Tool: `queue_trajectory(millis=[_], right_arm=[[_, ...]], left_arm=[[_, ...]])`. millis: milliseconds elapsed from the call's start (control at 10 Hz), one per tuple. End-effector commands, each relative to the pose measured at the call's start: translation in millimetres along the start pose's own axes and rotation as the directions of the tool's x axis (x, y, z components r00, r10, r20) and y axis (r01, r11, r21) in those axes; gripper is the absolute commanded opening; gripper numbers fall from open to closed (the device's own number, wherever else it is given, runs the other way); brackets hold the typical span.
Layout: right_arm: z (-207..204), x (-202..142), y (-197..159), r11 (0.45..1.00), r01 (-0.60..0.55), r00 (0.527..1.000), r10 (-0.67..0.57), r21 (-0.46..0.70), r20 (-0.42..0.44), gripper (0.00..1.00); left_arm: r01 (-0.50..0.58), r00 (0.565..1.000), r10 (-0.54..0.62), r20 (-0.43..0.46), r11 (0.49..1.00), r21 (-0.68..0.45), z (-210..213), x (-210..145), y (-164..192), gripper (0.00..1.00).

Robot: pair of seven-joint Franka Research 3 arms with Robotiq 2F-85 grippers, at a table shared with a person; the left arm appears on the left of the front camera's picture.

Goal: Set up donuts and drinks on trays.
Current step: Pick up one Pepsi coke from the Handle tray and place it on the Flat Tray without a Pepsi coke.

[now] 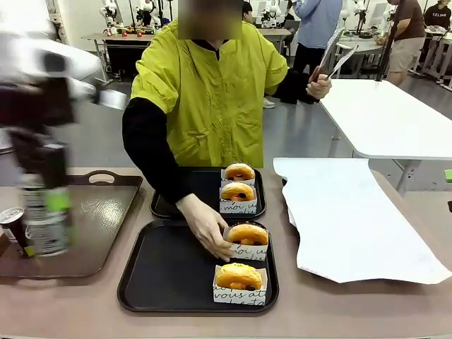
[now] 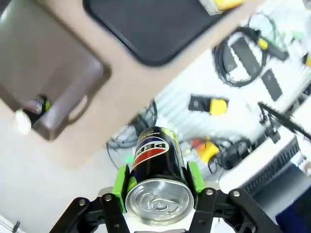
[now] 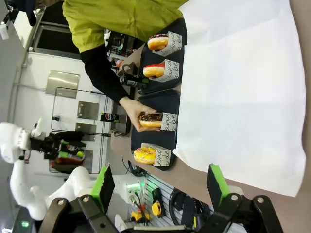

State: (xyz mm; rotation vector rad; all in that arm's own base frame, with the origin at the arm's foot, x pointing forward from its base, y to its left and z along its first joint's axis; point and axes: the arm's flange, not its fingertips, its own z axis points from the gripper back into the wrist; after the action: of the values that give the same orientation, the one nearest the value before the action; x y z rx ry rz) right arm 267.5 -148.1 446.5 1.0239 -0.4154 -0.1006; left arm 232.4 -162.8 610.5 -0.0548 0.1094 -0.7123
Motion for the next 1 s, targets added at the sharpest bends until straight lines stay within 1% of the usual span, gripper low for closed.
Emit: queue_trajectory(millis=[0, 100, 300, 400, 600, 700, 800, 900], right_arm=[[-1, 1, 0, 1.0, -0.003, 1.0, 0.003, 0.002, 0.003, 1.0], [-1, 1, 0, 1.0, -0.003, 1.0, 0.003, 0.002, 0.003, 1.0], [-1, 1, 0, 1.0, -0.003, 1.0, 0.003, 0.002, 0.003, 1.0], [-1, 1, 0, 1.0, -0.003, 1.0, 0.003, 0.002, 0.003, 1.0], [-1, 1, 0, 1.0, -0.003, 1.0, 0.003, 0.002, 0.003, 1.0], [-1, 1, 0, 1.0, -0.003, 1.0, 0.003, 0.002, 0.003, 1.0], [-1, 1, 0, 1.0, -0.003, 1.0, 0.003, 0.002, 0.003, 1.0], [-1, 1, 0, 1.0, -0.003, 1.0, 0.003, 0.002, 0.003, 1.0]], left_arm=[[0.002, 1.0, -0.002, 0.026, 1.0, -0.01, 4, 0, 6, 0.59], [-0.007, 1.0, 0.007, 0.012, 1.0, -0.015, -2, 7, 6, 0.59], [-0.056, 0.998, 0.057, 0.04, 0.998, -0.011, -4, 12, 11, 0.59], [-0.009, 1.0, 0.01, 0.013, 1.0, -0.009, 5, -15, 4, 0.59], [-0.009, 1.0, 0.01, 0.013, 1.0, -0.009, 5, -15, 4, 0.59], [-0.02, 1.0, 0.021, 0.009, 1.0, -0.009, -4, 0, 10, 0.59], [-0.073, 0.997, 0.074, 0.033, 0.997, -0.025, -22, 43, 2, 0.59], [-0.113, 0.993, 0.113, 0.02, 0.994, -0.004, -42, 84, -9, 0.59]])
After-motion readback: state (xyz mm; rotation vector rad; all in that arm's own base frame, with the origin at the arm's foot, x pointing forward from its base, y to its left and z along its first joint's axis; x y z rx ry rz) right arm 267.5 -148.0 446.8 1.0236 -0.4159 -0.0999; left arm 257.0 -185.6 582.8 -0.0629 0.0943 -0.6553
